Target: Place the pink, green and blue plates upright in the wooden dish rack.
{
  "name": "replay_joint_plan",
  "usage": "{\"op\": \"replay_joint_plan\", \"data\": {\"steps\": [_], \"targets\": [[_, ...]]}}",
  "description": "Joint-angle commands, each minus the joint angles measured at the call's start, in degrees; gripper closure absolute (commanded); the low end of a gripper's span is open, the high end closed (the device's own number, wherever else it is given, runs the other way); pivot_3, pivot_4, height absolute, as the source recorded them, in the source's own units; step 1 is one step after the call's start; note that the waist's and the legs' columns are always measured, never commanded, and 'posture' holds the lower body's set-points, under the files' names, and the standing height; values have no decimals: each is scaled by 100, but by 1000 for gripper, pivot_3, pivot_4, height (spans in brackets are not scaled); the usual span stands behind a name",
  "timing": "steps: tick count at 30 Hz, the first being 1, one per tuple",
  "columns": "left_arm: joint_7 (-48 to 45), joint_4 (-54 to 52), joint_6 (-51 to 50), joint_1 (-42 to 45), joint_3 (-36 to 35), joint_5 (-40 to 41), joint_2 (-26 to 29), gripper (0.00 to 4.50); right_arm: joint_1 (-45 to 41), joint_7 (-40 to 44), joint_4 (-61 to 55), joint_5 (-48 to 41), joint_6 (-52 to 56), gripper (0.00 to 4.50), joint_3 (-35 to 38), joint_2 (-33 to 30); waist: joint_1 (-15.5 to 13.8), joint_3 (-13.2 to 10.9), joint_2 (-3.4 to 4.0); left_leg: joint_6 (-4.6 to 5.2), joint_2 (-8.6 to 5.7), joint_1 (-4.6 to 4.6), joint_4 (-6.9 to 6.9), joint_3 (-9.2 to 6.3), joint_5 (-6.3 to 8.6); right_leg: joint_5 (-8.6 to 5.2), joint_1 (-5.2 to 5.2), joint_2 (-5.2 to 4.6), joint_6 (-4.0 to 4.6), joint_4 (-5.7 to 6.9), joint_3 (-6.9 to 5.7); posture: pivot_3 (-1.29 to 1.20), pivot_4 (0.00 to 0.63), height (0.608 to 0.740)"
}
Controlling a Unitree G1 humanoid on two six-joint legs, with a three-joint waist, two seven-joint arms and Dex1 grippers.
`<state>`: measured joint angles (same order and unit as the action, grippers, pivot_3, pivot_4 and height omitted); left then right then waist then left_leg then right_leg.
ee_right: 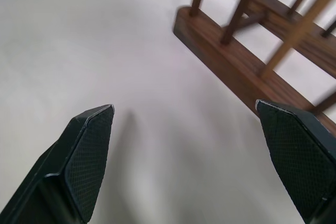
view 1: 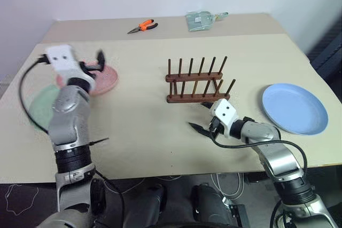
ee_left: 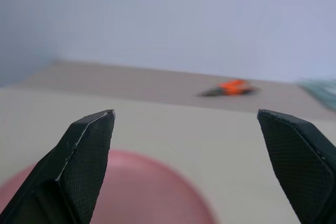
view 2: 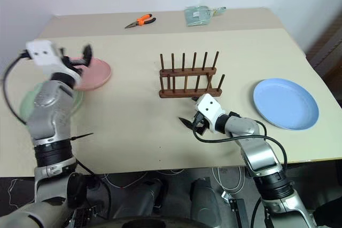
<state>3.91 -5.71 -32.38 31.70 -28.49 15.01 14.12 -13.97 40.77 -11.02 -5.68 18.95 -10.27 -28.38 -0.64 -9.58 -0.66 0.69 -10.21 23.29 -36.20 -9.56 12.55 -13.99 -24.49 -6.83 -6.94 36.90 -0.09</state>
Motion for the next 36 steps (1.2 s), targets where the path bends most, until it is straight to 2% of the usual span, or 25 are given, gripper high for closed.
{"op": "replay_joint_plan", "data": {"steps": [1,6,10,11,13,14,17,20,25,30,33,36], "targets": [[1123,-230,-750,231,-1258,767,-269,42,-225,24,98,40,-252,100,-19,64,-6,-1,-3,-1,0,0,0,-1,0,0,-1,1,0,1,0,0,150,740],[1310,-385,-1618,219,-1833,1817,-433,42,-342,75,278,77,-431,100,-103,106,-32,-9,-33,-5,0,2,-6,-4,-2,0,1,2,0,5,-3,0,150,740],[1530,-156,-1856,273,-2169,2448,-544,42,-365,36,307,94,-512,100,-94,145,-14,-7,-36,-5,-2,2,-9,-3,-1,2,4,2,-2,5,-3,0,150,740],[1561,-55,-1827,301,-2221,2558,-546,271,-359,8,297,97,-522,100,-78,154,-9,-7,-36,-6,-1,2,-8,-3,-1,1,3,2,-2,6,-3,0,150,740],[1673,169,-1761,364,-2290,2710,-527,851,-341,-35,274,102,-541,100,-51,157,0,-7,-37,-9,0,1,-7,-3,-3,2,0,3,-2,8,-3,0,150,740],[1798,355,-1712,452,-2397,2824,-538,1294,-320,-62,250,115,-572,100,-35,141,-3,-7,-37,-10,1,1,-7,-3,-3,2,0,4,-1,8,-2,0,150,740],[1940,779,-1535,631,-2448,2968,-465,2978,-261,-224,190,172,-641,100,101,69,-12,-6,-38,-10,1,1,-7,-3,-3,2,0,3,-1,7,-2,0,150,740],[1789,940,-1395,711,-2247,3033,-353,4452,-247,-275,102,99,-550,100,284,-10,-15,-6,-38,-10,0,2,-7,-2,-3,2,0,2,-1,7,-1,0,150,740],[1060,459,-1138,708,-1529,3080,-276,4488,-201,-37,-519,-275,-50,50,742,-366,-16,-8,-41,-10,0,4,-8,-2,-3,2,0,2,-1,7,0,0,150,740],[616,-134,-1115,884,-539,3002,-332,4488,-708,76,-1121,-226,-112,50,706,-628,-4,-8,-42,-10,0,7,-9,-2,-3,2,-2,2,-1,5,0,0,150,740],[419,-346,-1119,1195,310,2786,-442,4488,-1376,-16,-881,374,-563,50,326,-649,-1,-8,-42,-10,1,6,-8,0,-3,3,-2,1,0,5,0,0,150,740],[328,-383,-1113,1603,1119,2555,-706,4488,-2260,-314,-68,1471,-1366,50,-265,-678,-8,-8,-43,-11,1,6,-9,1,-4,3,-1,2,0,4,0,0,150,740]]}}
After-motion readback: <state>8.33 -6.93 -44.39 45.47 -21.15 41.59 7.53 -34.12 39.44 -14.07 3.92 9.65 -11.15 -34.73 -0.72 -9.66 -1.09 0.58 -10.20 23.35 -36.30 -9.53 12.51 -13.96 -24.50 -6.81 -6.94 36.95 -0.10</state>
